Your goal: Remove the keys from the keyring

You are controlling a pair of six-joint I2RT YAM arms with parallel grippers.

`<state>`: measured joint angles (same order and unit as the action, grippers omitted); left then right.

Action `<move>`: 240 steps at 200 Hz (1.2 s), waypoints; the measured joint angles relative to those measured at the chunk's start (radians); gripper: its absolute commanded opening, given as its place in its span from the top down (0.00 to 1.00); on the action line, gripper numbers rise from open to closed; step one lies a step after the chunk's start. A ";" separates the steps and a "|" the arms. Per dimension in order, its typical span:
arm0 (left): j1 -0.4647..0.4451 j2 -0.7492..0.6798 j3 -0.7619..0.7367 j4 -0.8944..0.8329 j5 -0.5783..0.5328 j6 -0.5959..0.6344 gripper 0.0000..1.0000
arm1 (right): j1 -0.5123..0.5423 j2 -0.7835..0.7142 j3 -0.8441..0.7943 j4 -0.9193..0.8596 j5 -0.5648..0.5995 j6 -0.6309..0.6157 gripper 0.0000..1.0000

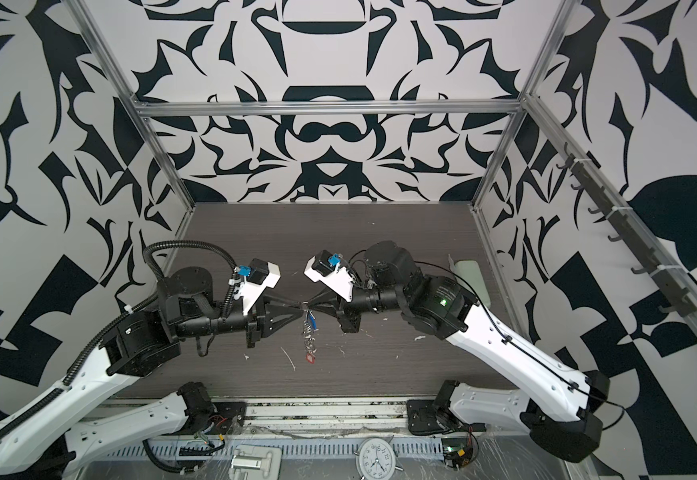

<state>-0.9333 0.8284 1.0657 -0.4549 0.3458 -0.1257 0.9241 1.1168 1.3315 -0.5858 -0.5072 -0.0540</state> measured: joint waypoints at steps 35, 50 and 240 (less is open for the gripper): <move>0.000 0.019 0.000 -0.006 0.018 0.003 0.83 | 0.000 0.005 0.005 -0.014 -0.010 -0.003 1.00; 0.001 0.023 0.000 -0.011 0.018 0.005 0.83 | 0.000 0.008 0.008 -0.023 -0.012 -0.004 1.00; 0.004 -0.053 -0.122 0.151 -0.090 -0.060 1.00 | -0.004 -0.050 -0.084 0.114 0.037 0.031 0.59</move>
<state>-0.9295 0.7757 0.9440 -0.3035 0.2558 -0.1860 0.9203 1.0668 1.2472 -0.4713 -0.4698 -0.0227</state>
